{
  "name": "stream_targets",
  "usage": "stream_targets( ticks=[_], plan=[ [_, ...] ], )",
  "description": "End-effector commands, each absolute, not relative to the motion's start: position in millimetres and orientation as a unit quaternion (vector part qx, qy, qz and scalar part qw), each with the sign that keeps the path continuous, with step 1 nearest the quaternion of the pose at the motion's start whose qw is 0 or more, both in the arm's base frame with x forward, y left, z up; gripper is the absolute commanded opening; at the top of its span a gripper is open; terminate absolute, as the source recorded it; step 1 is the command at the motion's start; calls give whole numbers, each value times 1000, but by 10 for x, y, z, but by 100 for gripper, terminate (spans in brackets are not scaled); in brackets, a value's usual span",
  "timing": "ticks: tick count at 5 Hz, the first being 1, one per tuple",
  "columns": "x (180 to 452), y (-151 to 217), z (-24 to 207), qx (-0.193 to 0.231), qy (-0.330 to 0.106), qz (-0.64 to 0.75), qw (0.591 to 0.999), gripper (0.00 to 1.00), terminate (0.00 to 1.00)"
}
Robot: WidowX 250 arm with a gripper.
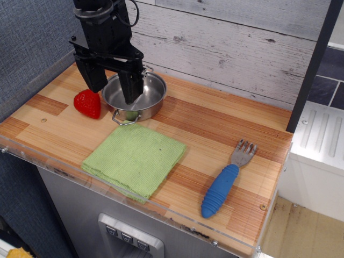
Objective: Place the pot on top of the green towel
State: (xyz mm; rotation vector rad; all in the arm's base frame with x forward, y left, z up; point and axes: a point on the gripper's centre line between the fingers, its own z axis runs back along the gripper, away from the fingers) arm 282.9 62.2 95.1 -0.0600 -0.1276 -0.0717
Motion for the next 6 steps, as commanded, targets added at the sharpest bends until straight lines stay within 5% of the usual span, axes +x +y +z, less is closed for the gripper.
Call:
stream_targets(
  ticks=[1,3,6],
  plan=[
    [2829,622,951,-30,-64,-36,997,100,0],
    [3296,486,775,-29,-119,-78,989,100,0],
    [3643,408,326,-11,-102,-104,989,100,0]
  ],
)
